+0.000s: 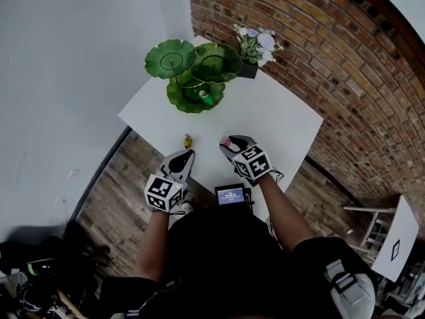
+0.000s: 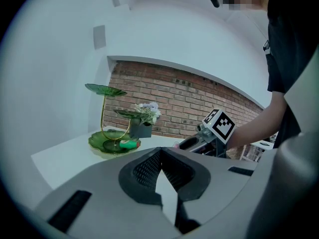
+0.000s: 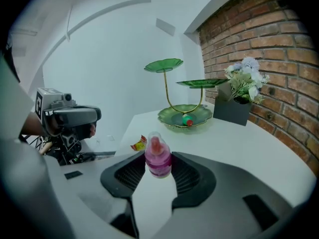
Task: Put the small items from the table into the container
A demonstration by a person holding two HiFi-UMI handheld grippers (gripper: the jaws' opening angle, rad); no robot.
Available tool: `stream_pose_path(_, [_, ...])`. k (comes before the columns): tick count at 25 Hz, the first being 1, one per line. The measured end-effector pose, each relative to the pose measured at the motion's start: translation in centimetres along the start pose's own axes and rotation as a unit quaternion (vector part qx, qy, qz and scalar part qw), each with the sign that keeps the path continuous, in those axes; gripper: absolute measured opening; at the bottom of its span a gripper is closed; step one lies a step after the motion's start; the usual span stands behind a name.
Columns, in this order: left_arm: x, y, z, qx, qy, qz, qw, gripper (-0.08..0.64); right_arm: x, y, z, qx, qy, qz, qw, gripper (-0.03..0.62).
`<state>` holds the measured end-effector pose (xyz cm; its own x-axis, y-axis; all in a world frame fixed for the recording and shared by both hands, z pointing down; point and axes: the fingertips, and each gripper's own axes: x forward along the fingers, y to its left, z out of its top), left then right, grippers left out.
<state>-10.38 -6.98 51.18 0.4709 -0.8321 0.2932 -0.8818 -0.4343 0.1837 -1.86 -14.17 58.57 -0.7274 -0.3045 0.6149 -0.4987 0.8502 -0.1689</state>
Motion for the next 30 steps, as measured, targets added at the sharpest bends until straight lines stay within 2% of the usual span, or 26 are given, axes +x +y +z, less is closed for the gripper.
stream_pose_path(9, [0.1, 0.7, 0.2, -0.004, 0.002, 0.01, 0.9999, 0.009, 1.0, 0.2, 0.6, -0.001, 0.004, 0.016, 1.0, 0.173])
stream_pose_path(30, [2.6, 2.9, 0.0, -0.009, 0.023, 0.017, 0.9996, 0.009, 6.3, -1.7, 5.4, -0.025, -0.002, 0.044, 0.999, 0.173])
